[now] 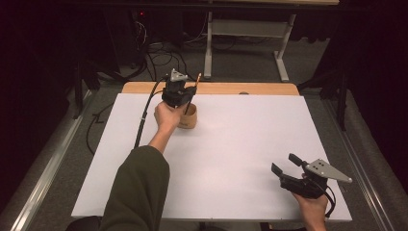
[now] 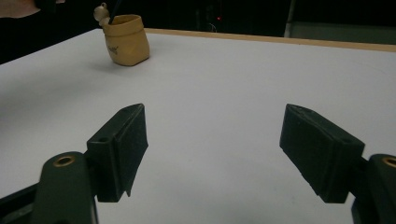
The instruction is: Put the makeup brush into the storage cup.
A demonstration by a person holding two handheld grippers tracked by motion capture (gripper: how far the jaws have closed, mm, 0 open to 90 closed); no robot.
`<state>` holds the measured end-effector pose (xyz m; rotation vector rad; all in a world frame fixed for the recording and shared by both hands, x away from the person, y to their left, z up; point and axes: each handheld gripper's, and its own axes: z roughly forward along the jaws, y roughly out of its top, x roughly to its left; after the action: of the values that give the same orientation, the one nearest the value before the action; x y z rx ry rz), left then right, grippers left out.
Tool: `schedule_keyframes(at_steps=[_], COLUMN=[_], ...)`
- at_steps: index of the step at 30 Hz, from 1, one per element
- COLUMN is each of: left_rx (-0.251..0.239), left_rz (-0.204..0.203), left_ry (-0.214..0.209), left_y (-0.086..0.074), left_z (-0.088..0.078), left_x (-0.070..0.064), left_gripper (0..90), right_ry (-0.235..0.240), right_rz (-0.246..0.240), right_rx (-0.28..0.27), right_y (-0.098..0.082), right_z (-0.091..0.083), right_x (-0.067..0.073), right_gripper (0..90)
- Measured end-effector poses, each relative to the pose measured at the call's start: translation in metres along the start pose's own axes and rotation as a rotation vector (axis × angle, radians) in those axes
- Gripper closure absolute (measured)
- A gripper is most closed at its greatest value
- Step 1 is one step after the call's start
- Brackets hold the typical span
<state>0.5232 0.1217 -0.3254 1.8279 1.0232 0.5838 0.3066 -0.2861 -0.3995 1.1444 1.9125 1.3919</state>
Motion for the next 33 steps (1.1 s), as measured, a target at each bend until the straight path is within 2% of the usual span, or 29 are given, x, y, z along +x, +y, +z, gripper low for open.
schedule_keyframes(at_steps=[7,14,22,33], left_rx=[0.010,-0.012,-0.023,-0.032], left_rz=[0.003,-0.014,0.008,0.004], left_ry=[-0.003,-0.006,-0.004,0.003], left_y=[-0.004,-0.009,-0.010,-0.014], left_z=[0.003,0.002,-0.001,0.002], left_x=[0.000,0.001,-0.001,0.001], left_gripper=[83.1,83.0,83.0,83.0], right_ry=[0.000,-0.001,0.002,0.003], right_rz=[-0.002,-0.002,-0.004,-0.003], right_rx=[0.000,0.002,0.001,0.004], right_y=[0.000,0.000,0.000,0.000], right_z=[0.000,0.000,0.000,0.000], right_x=[0.000,0.000,0.001,0.000], right_gripper=[25.1,25.1,25.1,25.1])
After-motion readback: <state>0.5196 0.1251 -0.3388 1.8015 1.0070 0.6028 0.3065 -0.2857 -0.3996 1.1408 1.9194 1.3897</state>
